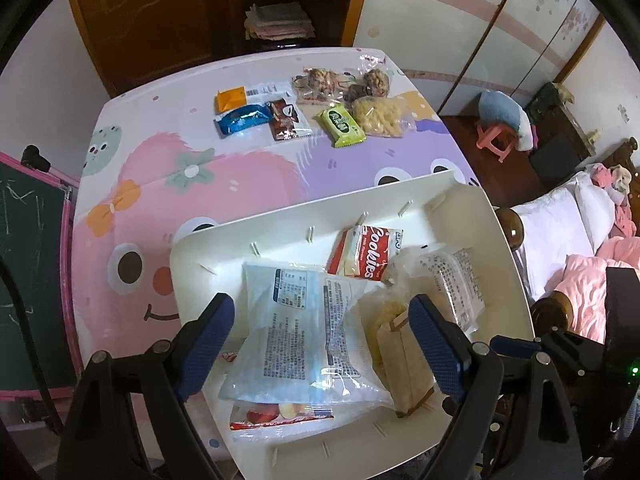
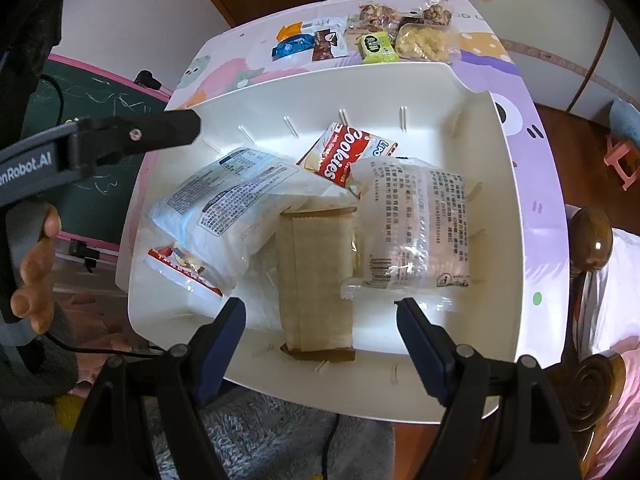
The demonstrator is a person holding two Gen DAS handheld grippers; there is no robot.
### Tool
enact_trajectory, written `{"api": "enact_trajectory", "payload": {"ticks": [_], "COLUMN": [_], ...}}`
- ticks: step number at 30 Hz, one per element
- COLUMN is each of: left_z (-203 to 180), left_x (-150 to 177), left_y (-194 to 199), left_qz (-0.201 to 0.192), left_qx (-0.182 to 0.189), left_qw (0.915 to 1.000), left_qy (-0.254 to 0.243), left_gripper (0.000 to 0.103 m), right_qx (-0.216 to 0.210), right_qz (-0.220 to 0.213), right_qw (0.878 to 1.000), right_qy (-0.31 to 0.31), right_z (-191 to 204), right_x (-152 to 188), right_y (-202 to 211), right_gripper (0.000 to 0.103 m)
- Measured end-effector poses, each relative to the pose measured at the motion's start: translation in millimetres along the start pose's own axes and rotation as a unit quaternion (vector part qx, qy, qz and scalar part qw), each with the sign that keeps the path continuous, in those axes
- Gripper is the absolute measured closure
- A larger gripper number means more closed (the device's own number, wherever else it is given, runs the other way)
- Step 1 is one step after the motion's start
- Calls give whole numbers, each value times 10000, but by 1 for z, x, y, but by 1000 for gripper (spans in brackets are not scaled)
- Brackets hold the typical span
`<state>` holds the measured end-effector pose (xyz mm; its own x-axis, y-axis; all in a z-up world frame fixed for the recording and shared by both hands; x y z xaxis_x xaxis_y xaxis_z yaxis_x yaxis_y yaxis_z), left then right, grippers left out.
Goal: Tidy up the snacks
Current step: 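Withdraw both tools from the tray toward the remaining snacks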
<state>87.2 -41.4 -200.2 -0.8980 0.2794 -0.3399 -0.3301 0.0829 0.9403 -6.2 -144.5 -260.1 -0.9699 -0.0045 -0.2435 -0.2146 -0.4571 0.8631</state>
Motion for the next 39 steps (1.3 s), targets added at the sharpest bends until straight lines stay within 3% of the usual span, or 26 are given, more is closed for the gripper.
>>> {"api": "enact_trajectory", "payload": {"ticks": [20,29,39], "left_z": [-20,-20,-30], "left_x": [-28,-51,-98], "left_y": [14,9,6], "left_qz": [-165,-155,-247], "left_qx": [149,24,-27], "left_qw": [9995,9995,9990], "left_qy": [-223,-268,-373], "left_gripper": [14,14,14], "right_qx": [81,194,798], "right_qz": [-227,-589,-1010], "right_qw": [9997,9980,9916], "right_qy": [-5,-82,86], "right_z": [-4,-16,-38], "right_x": [-27,-68,-123], "right_y": [24,51,86], "right_gripper": [25,25,25]}}
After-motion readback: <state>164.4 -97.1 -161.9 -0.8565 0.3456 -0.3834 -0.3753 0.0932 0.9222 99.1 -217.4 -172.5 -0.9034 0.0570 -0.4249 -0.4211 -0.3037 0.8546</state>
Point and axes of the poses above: each gripper's, at about its wrist camera, not at the fingertips, and y roughly against the way its jaws point, z to its left, x to its underside, the point moved 8 cm from there along -y, roughly the way its jaws point, and after that the axes turned 9 degrees about -x, right-handed, at the moved point
